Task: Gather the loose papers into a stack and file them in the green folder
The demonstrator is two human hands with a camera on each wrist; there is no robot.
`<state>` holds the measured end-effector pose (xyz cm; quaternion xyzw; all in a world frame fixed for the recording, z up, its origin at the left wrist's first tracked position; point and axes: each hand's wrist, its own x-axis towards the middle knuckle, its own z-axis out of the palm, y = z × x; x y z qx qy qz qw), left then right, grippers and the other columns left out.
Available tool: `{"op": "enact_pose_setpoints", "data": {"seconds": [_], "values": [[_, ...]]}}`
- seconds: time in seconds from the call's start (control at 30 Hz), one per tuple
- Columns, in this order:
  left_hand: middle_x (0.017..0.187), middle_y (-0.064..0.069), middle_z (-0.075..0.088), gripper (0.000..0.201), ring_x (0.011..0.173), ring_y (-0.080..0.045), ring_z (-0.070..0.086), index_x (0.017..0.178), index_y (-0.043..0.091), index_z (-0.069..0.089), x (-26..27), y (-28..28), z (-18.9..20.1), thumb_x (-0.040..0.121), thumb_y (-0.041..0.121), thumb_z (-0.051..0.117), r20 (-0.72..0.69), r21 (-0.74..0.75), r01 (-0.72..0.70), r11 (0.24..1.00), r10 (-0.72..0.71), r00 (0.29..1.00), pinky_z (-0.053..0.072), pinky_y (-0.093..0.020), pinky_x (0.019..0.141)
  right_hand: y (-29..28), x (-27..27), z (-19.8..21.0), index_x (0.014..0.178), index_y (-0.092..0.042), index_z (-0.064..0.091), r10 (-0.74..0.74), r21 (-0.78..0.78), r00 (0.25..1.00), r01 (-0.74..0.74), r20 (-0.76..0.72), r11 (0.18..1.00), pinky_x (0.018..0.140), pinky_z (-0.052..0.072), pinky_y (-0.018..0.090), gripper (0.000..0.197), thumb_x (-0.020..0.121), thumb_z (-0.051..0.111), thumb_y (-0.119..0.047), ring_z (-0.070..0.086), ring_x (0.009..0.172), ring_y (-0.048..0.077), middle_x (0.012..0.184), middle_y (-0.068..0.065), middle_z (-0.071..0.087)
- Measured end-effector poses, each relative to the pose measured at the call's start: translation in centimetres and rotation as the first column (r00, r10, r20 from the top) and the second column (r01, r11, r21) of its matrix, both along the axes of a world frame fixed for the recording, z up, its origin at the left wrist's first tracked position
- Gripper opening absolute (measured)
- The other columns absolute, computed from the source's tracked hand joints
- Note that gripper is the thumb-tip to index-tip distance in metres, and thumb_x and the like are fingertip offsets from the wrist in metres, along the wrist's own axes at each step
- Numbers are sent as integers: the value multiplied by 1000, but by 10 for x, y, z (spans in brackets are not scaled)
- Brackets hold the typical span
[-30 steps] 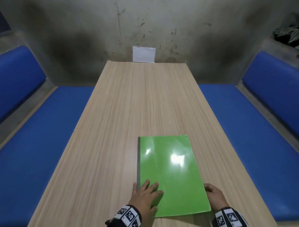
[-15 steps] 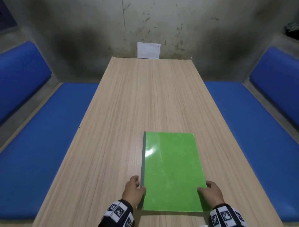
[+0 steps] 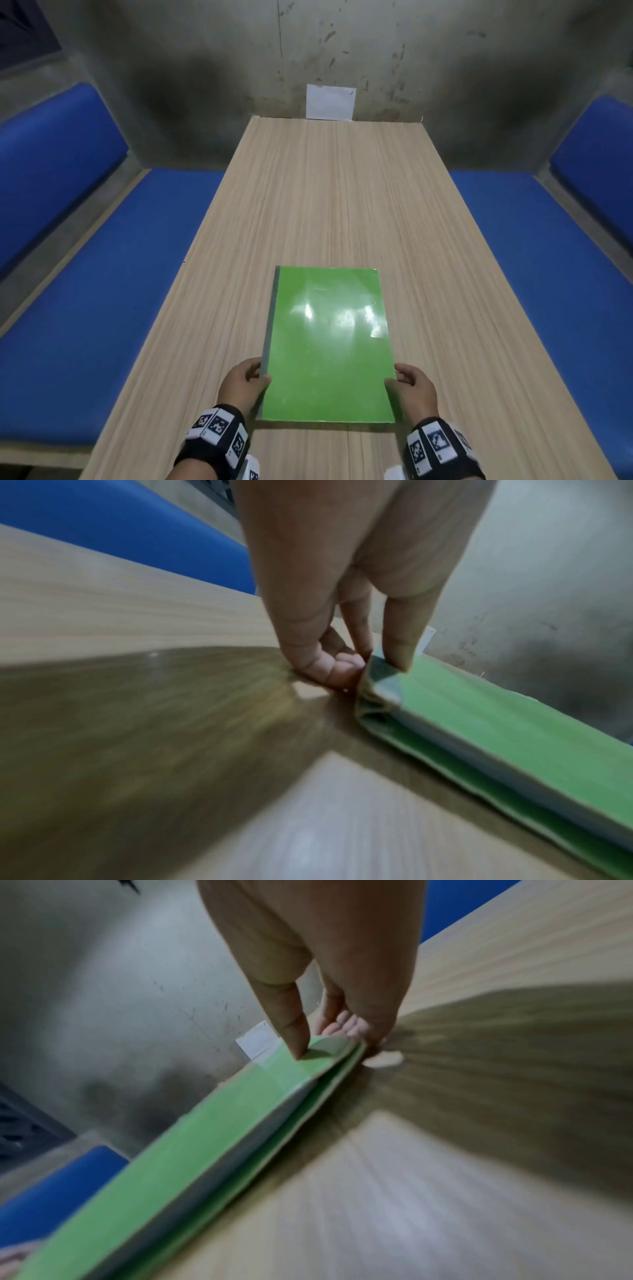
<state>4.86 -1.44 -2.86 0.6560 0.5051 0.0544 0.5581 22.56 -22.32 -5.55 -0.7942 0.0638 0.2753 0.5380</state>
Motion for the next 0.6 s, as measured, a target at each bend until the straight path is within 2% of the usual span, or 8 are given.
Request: {"op": "enact_pose_setpoints", "data": {"seconds": [0.03, 0.13, 0.23, 0.3, 0.4, 0.47, 0.53, 0.6], "values": [[83, 5, 64, 25, 78, -16, 60, 95, 20, 61, -1, -1, 1, 82, -1, 61, 1, 10, -1, 1000, 1, 1000, 49, -31, 82, -1, -2, -1, 100, -4, 60, -25, -7, 1000, 25, 8, 1000, 81, 50, 35, 26, 77, 63, 7, 59, 84, 26, 81, 0, 60], [80, 7, 65, 33, 76, -15, 60, 79, 33, 58, -2, -2, -2, 81, 0, 63, 25, 44, -7, 999, 6, 1000, 47, -27, 77, -2, -6, -8, 94, -4, 64, -56, 1, 998, 56, 39, 998, 77, 50, 34, 21, 75, 65, 5, 60, 79, 26, 79, 3, 63], [78, 5, 66, 36, 73, -15, 61, 76, 36, 57, -3, -2, -3, 80, 0, 63, 25, 36, -14, 999, 14, 1000, 48, -25, 72, -2, -6, -11, 88, -11, 65, -63, -8, 997, 64, 41, 998, 84, 53, 40, 21, 72, 69, 3, 63, 87, 32, 80, 6, 64], [79, 3, 67, 34, 75, -18, 61, 78, 35, 57, -3, -3, -4, 81, 1, 63, 29, 42, -16, 999, 14, 999, 49, -27, 75, -1, -7, -13, 82, -18, 65, -60, -16, 997, 61, 48, 998, 86, 54, 45, 23, 71, 70, 1, 64, 88, 33, 82, 7, 65], [78, 3, 66, 25, 73, -15, 60, 86, 28, 60, -3, -4, -7, 82, 3, 62, 39, 52, -10, 999, 8, 999, 51, -30, 77, -3, -9, -19, 79, -22, 64, -54, 8, 997, 53, 62, 999, 86, 54, 46, 25, 71, 69, 1, 63, 87, 33, 82, 7, 64], [78, 3, 65, 21, 72, -14, 59, 96, 21, 62, -2, -3, -8, 83, 5, 62, 38, 38, -15, 999, 14, 999, 52, -32, 80, -4, -8, -13, 85, -15, 66, -62, 18, 997, 61, 48, 998, 84, 54, 42, 21, 72, 69, 1, 62, 82, 31, 80, 7, 63], [88, -1, 63, 29, 80, -17, 59, 112, 15, 59, -3, -2, -10, 83, 9, 62, 27, 34, -21, 999, 20, 999, 48, -31, 83, -6, -5, -6, 93, -7, 63, -27, 14, 998, 26, 65, 1000, 80, 49, 34, 21, 75, 69, 0, 57, 78, 24, 85, 9, 61], [102, -7, 60, 42, 89, -20, 57, 124, 14, 52, -6, -1, -11, 83, 15, 64, 24, 59, -74, 996, 72, 997, 45, -32, 87, -9, -6, 6, 100, -12, 58, -27, 24, 995, 24, 100, 999, 83, 44, 30, 28, 76, 70, -5, 55, 82, 22, 93, 11, 59]]}}
